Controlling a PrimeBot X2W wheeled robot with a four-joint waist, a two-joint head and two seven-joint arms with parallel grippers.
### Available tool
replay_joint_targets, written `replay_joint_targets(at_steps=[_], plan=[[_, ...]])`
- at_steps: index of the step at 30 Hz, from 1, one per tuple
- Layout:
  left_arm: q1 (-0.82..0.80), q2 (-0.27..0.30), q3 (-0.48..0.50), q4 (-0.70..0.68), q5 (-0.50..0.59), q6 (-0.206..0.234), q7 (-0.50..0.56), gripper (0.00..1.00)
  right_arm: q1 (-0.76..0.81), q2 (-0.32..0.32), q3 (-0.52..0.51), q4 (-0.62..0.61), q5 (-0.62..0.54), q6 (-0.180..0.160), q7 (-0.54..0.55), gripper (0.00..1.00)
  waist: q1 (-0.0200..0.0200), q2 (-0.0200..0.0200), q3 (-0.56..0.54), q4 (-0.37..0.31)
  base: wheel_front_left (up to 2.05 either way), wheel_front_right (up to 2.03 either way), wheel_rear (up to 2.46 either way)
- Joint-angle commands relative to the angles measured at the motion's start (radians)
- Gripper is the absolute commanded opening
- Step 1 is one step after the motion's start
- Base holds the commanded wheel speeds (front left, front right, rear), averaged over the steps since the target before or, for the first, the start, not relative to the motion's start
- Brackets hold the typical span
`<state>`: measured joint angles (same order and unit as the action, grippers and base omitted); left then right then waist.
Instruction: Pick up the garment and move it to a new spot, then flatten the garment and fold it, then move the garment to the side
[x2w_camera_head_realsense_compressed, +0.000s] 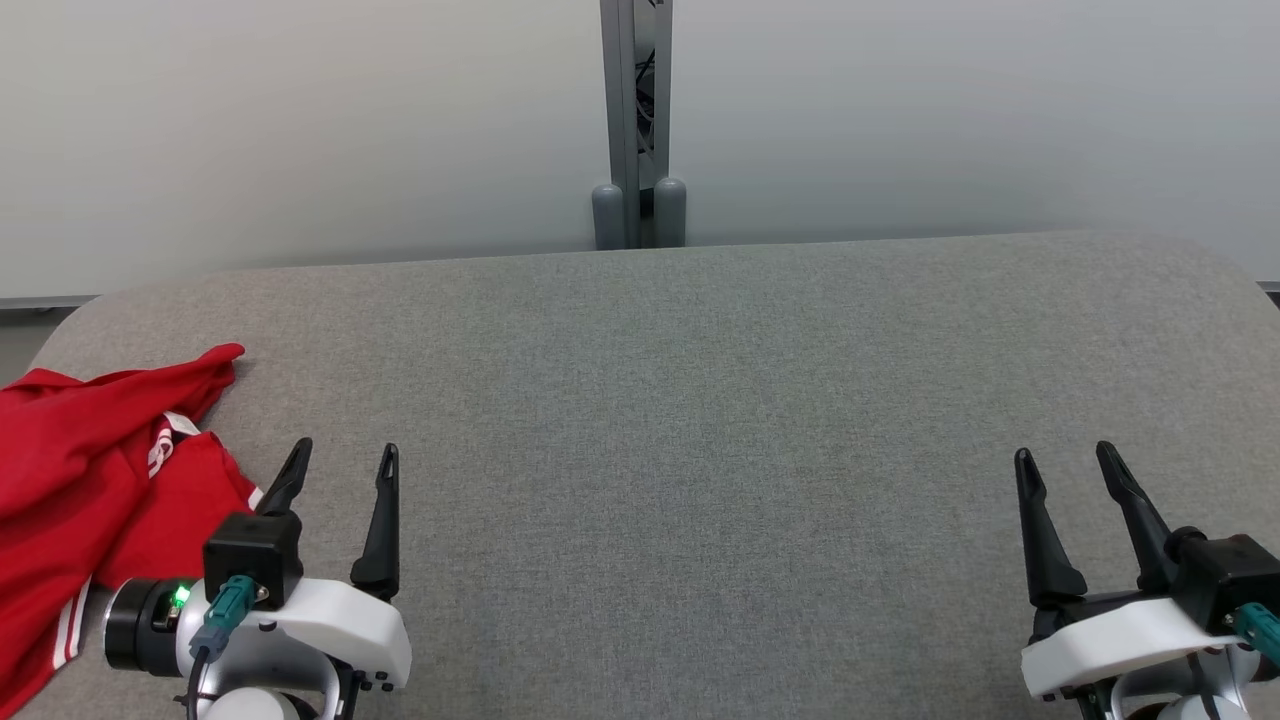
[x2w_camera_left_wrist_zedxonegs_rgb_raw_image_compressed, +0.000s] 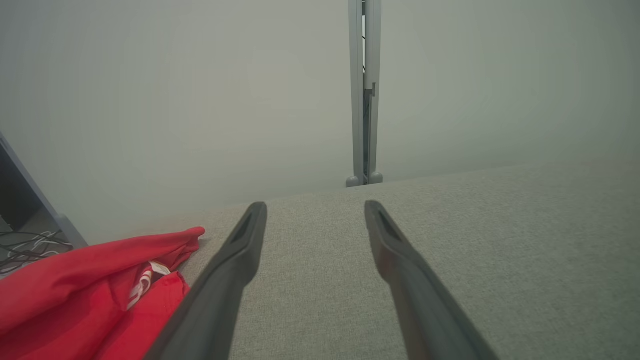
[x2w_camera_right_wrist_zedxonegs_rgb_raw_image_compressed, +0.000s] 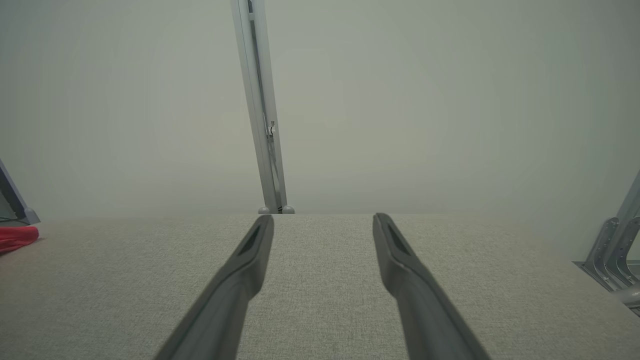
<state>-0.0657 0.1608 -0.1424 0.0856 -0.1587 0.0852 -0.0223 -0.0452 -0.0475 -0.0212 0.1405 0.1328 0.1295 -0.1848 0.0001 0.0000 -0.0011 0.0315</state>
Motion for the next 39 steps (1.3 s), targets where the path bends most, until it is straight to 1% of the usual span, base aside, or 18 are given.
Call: replay_joint_targets(at_steps=[1, 17, 23, 26, 29, 39], plan=[[0.005, 0.003, 0.003, 0.003, -0.005, 0.003, -0.002, 1.00, 0.010, -0.005, 0.000, 0.002, 0.007, 0.002, 0.001, 1.00, -0.0001, 0.0000, 0.000, 0.000, 0.00, 0.00, 0.00], [-0.004, 0.006, -0.009, 0.006, -0.019, 0.013, -0.004, 1.00, -0.002, -0.005, -0.025, 0.023, 0.015, 0.002, 0.002, 1.00, -0.0001, 0.0000, -0.001, 0.001, 0.00, 0.00, 0.00], [-0.016, 0.005, -0.013, 0.010, -0.025, 0.010, -0.008, 1.00, 0.006, -0.005, -0.035, 0.025, 0.010, 0.002, -0.001, 1.00, -0.0001, 0.0000, 0.000, 0.020, 0.00, 0.00, 0.00], [-0.030, 0.003, -0.015, 0.008, -0.025, 0.014, -0.012, 1.00, 0.007, -0.005, -0.035, 0.022, -0.005, 0.002, 0.009, 1.00, -0.0001, 0.0000, 0.008, 0.053, 0.00, 0.00, 0.00], [-0.037, -0.001, -0.015, 0.007, -0.029, 0.019, -0.019, 1.00, 0.000, -0.005, -0.026, 0.011, -0.024, 0.002, 0.017, 1.00, -0.0001, 0.0000, 0.017, 0.100, 0.00, 0.00, 0.00], [-0.042, -0.002, 0.010, 0.015, -0.049, 0.045, -0.041, 1.00, -0.025, -0.005, 0.019, -0.027, -0.049, 0.002, 0.027, 1.00, -0.0001, 0.0000, 0.037, 0.303, 0.00, 0.00, 0.00]])
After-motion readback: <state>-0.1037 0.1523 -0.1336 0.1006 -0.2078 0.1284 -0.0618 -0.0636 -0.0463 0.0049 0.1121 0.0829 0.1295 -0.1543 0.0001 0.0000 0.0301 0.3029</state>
